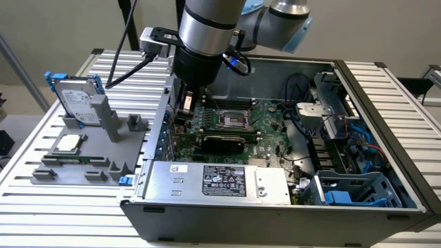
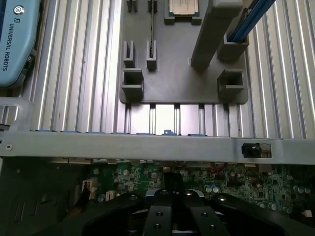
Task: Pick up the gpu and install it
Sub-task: 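Press down on the gpu until it lock into place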
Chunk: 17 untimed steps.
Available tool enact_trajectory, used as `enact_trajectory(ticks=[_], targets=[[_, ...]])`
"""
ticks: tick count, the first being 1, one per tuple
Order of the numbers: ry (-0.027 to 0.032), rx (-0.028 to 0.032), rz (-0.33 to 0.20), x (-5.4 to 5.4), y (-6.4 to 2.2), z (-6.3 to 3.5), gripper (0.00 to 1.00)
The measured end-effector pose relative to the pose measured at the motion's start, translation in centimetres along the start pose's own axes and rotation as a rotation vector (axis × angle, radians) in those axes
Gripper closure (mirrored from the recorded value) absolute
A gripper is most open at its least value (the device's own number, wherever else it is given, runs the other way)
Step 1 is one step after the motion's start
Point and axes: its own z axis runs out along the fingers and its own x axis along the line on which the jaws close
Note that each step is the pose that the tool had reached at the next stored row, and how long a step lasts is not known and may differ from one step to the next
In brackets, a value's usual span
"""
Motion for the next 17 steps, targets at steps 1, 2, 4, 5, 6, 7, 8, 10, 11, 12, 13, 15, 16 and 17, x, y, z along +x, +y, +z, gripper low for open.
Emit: enact_trajectory(ticks=[1, 2, 4, 5, 6, 7, 8, 10, 11, 12, 13, 15, 16, 17], targets=[[0.0004, 0.0159, -0.001, 0.0, -0.05, -0.01, 0.89], [0.0006, 0.0344, -0.003, 0.0, -0.08, -0.02, 0.89], [0.0014, 0.0704, -0.006, 0.0, -0.10, -0.02, 0.89], [0.0018, 0.0885, -0.007, 0.1, -0.12, -0.03, 0.89], [0.0023, 0.1063, -0.009, 0.1, -0.14, -0.04, 0.89], [0.0027, 0.1260, -0.011, 0.1, -0.19, -0.05, 0.89], [0.0030, 0.1423, -0.012, 0.1, -0.24, -0.06, 0.89], [0.0036, 0.1688, -0.015, 0.1, -0.41, -0.10, 0.89], [0.0036, 0.1789, -0.016, 0.1, -0.53, -0.13, 0.89], [0.0036, 0.1860, -0.017, 0.2, -0.67, -0.17, 0.89], [0.0035, 0.1914, -0.018, 0.2, -0.83, -0.22, 0.89], [-0.0032, 0.1938, -0.020, 0.3, -1.24, -0.33, 0.89], [-0.0074, 0.1937, -0.020, 0.3, -1.35, -0.36, 0.89], [-0.0079, 0.1927, -0.020, 0.3, -1.40, -0.37, 0.89]])
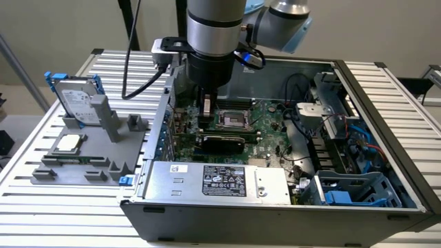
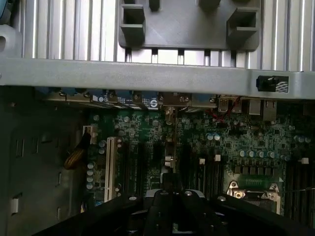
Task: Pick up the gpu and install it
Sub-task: 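Press down on the gpu until it lock into place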
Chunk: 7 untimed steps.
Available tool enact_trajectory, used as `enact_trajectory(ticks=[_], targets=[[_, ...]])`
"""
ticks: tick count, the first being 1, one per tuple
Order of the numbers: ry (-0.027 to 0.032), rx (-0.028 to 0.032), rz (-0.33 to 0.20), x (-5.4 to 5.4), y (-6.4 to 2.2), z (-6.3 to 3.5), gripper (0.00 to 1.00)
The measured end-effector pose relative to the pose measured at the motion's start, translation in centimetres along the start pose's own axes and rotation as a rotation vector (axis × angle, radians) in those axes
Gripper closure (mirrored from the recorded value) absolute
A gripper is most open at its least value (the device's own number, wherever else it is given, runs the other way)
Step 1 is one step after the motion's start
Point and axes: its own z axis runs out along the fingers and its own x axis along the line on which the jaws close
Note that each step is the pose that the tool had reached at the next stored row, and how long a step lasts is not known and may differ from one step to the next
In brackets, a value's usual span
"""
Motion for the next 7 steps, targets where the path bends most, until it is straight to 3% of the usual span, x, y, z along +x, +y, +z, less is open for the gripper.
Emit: enact_trajectory(ticks=[7], targets=[[-0.0012, 0.0000, 0.000, 0.00, 0.00, 0.00, 0.89]])
